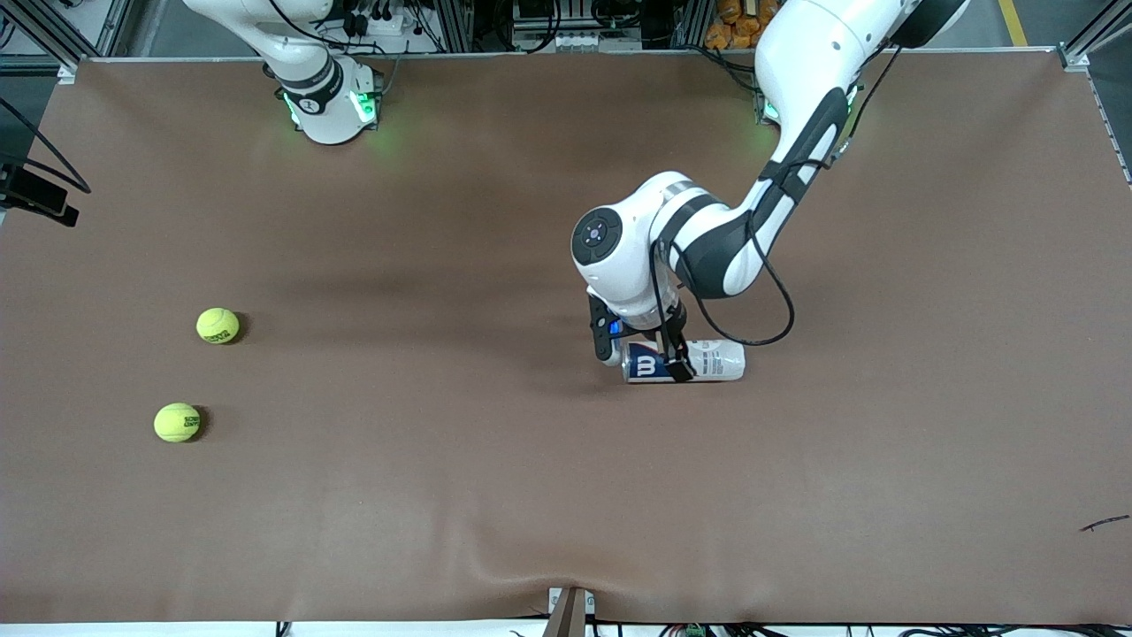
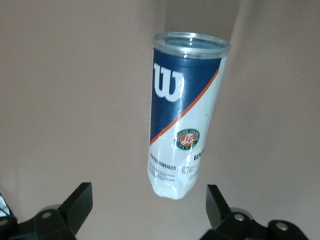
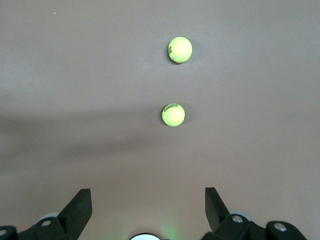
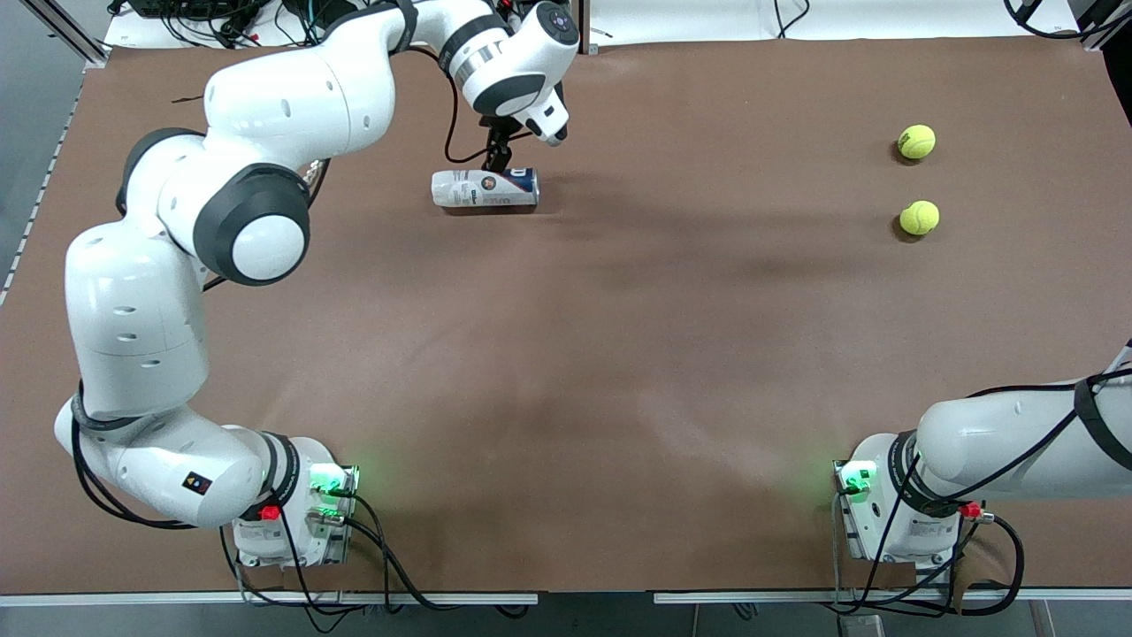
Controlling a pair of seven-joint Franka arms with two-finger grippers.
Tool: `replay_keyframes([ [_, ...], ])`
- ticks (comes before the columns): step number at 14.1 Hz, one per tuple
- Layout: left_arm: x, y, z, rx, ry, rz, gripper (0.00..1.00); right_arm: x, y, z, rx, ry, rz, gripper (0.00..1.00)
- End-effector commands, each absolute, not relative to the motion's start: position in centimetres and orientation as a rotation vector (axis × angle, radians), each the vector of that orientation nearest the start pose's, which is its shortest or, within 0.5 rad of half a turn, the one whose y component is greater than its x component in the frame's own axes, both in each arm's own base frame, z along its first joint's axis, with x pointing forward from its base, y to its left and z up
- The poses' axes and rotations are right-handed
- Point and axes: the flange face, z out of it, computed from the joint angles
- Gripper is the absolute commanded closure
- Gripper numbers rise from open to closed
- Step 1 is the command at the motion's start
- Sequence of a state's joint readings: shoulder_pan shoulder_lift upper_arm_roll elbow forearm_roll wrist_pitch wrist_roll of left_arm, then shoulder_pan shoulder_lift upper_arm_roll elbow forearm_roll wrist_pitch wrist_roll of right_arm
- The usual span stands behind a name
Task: Insert tennis ball vertically with right arm
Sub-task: 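Lift the can with the left gripper and tilt it upright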
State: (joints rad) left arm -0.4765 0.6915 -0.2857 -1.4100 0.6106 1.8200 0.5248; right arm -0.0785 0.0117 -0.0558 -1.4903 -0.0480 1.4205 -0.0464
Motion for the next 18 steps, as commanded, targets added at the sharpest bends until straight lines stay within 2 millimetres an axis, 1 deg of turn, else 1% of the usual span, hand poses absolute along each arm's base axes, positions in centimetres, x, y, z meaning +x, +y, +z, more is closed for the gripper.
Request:
replay_keyframes([
  [1, 56.3, -43.1, 28.2, -1.936, 1.905, 0.282, 0.0, 54.0, -7.8, 64.6, -3.198, 0.143, 0.137, 0.0],
  [4, 56.0, -43.3, 26.8, -1.913, 1.933, 0.31, 0.0, 54.0, -7.8, 64.6, -3.198, 0.143, 0.137, 0.0],
  [6, 56.1, -43.3, 26.4, -1.852, 2.013, 0.318, 0.0, 54.0, -7.8, 64.6, -3.198, 0.143, 0.139, 0.0],
  [7, 56.2, -43.1, 25.9, -1.835, 2.041, 0.337, 0.0, 54.0, -7.8, 64.6, -3.198, 0.143, 0.139, 0.0],
  [10, 56.2, -42.8, 23.4, -1.835, 2.06, 0.374, 0.0, 54.0, -7.7, 64.6, -3.198, 0.141, 0.139, 0.0],
  [14, 56.1, -42.8, 22.3, -1.837, 2.071, 0.386, 0.0, 54.0, -7.7, 64.6, -3.198, 0.141, 0.139, 0.0],
  [16, 55.8, -42.7, 20.8, -1.835, 2.068, 0.413, 0.0, 54.0, -7.7, 64.6, -3.198, 0.141, 0.139, 0.0],
  [18, 56.0, -42.3, 20.3, -1.834, 2.059, 0.421, 0.0, 54.3, -7.8, 64.2, -3.201, 0.138, 0.147, 0.0],
])
